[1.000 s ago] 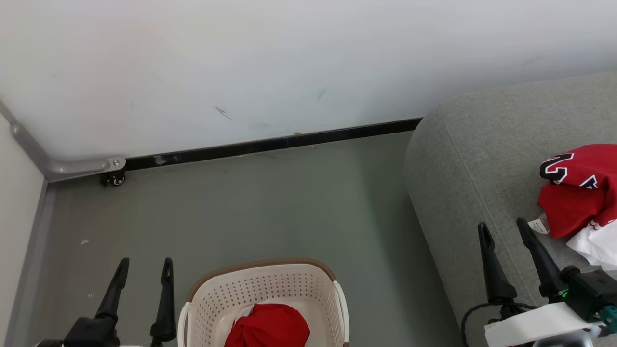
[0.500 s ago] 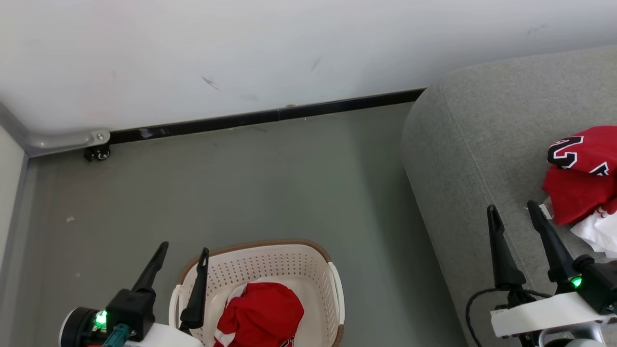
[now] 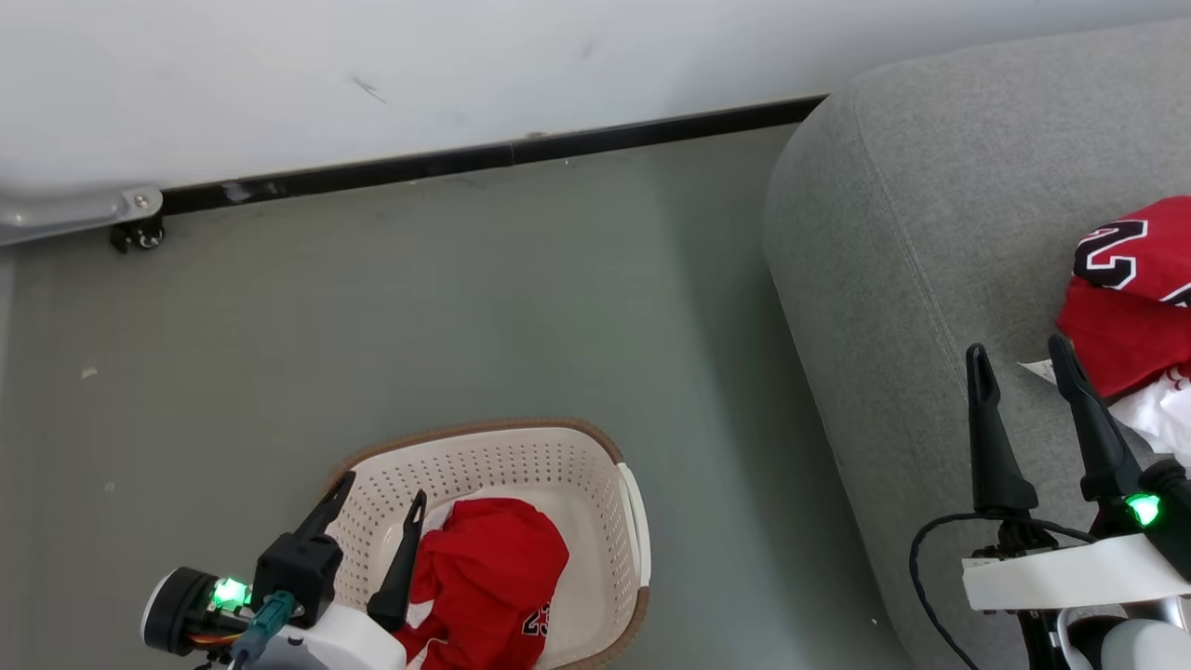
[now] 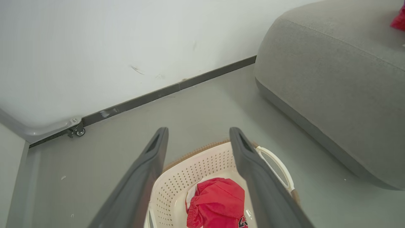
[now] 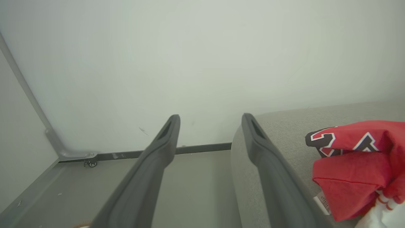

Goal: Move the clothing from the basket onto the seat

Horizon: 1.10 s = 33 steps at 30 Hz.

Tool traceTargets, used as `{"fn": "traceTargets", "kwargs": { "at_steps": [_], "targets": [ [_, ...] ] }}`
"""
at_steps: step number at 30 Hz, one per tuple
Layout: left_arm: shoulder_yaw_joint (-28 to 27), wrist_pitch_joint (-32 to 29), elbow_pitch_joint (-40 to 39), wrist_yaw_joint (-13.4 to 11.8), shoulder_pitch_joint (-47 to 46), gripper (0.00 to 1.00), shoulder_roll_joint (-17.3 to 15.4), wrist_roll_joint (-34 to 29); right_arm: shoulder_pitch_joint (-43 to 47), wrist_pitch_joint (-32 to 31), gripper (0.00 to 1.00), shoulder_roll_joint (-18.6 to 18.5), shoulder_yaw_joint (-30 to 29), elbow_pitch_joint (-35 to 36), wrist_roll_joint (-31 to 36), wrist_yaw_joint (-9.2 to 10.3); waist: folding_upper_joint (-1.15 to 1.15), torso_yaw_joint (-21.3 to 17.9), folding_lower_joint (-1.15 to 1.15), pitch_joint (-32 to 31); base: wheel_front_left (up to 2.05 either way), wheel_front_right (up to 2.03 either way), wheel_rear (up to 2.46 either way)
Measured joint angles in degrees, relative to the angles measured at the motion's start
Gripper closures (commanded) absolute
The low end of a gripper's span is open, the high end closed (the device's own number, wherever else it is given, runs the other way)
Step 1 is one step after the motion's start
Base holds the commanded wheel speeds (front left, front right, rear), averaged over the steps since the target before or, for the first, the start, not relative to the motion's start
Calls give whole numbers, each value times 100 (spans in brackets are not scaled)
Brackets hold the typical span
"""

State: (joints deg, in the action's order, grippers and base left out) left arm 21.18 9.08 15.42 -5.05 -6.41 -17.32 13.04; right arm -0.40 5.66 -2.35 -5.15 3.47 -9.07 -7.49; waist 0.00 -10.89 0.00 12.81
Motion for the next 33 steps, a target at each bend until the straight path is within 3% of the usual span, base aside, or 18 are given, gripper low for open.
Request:
{"fn": "traceTargets", "kwargs": {
  "at_steps": [33],
  "targets": [
    [519,-109,1711,450,-1284,0,-197,-691,-703,342,0,0,37,177,-165,0,0,-318,0,1372,0,0,0]
  ]
}}
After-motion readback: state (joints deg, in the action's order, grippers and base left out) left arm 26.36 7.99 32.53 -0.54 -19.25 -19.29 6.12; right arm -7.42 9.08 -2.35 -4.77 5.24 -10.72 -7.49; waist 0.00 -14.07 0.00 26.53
